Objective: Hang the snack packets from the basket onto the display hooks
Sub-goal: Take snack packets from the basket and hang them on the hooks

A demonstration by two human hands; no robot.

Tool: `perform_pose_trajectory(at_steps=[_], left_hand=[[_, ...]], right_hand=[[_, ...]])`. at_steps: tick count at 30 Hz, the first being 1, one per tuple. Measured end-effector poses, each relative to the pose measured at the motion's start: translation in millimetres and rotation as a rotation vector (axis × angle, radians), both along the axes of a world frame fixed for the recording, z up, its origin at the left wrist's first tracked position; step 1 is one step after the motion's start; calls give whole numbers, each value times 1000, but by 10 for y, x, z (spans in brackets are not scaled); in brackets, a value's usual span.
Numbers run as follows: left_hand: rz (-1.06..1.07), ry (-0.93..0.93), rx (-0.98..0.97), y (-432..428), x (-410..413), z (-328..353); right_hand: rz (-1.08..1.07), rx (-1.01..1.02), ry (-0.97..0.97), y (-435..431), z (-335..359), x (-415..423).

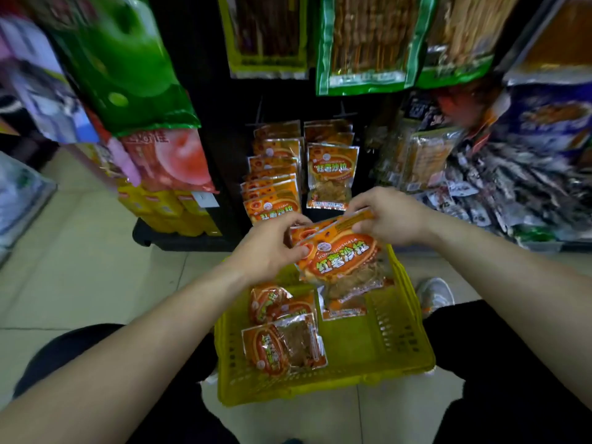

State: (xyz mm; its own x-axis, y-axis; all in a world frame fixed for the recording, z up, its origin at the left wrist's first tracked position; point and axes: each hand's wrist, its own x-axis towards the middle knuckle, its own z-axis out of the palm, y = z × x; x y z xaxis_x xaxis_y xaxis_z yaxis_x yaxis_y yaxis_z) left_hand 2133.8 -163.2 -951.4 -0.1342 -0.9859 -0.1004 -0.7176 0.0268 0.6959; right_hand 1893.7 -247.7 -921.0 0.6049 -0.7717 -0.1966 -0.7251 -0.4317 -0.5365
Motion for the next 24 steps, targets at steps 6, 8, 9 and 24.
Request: perform_pose_trajectory(at_steps=[6, 8, 9, 24], left_hand=[[164, 269, -79, -13, 154, 318], [227, 347, -92, -61, 184, 337], [253, 386, -98, -93, 189, 343], [370, 442, -136, -553, 273, 180]], right_hand=[[-118, 63, -303, 65, 157, 32], [-113, 75, -355, 21, 156, 88], [-118, 76, -375, -9, 150, 113], [-140, 80, -421, -487, 1, 335]])
